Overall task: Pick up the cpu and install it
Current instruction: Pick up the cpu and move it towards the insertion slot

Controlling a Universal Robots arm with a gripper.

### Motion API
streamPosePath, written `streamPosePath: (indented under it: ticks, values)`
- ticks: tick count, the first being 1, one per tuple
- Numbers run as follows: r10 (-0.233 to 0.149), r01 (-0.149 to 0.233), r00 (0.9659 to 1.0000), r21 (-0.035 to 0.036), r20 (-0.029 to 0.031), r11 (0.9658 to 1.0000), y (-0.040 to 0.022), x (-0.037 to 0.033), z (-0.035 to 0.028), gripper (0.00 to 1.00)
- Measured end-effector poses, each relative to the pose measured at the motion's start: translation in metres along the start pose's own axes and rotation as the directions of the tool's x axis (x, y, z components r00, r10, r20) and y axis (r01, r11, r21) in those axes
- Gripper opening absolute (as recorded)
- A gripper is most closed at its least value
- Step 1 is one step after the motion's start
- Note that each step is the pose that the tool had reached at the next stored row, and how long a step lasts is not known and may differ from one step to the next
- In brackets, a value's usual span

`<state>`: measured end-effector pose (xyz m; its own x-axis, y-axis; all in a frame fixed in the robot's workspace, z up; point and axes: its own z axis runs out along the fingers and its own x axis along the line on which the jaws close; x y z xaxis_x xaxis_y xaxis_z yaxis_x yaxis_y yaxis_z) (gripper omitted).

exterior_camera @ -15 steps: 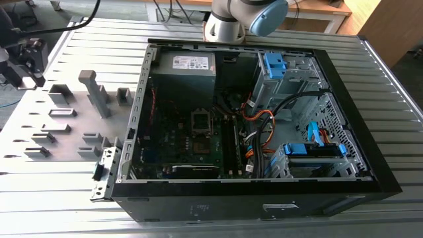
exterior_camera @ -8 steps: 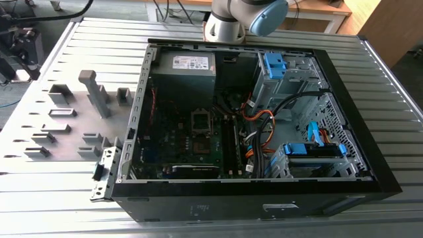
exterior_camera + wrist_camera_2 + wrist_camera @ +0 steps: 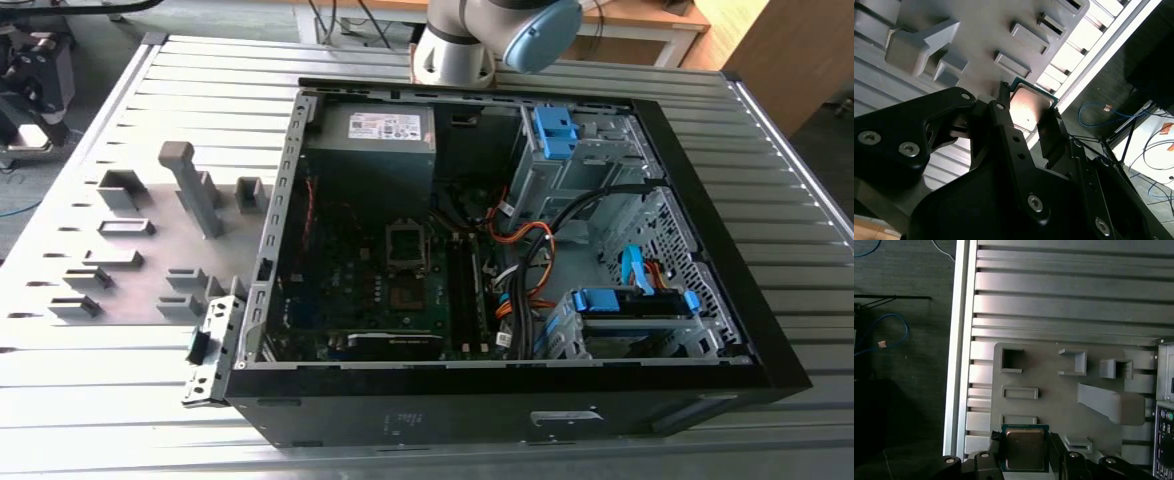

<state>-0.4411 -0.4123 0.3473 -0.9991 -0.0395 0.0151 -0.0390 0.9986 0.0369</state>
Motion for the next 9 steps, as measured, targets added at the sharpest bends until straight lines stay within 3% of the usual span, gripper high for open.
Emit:
streamPosePath:
  ticks: [6, 9]
  values:
    - [0.000, 0.000, 1.0000, 0.0000, 0.0000, 1.0000, 0.0004, 0.0002, -0.0116, 0.47]
    - [0.000, 0.000, 1.0000, -0.0002, 0.0003, 1.0000, 0.0004, 0.0002, -0.0119, 0.47]
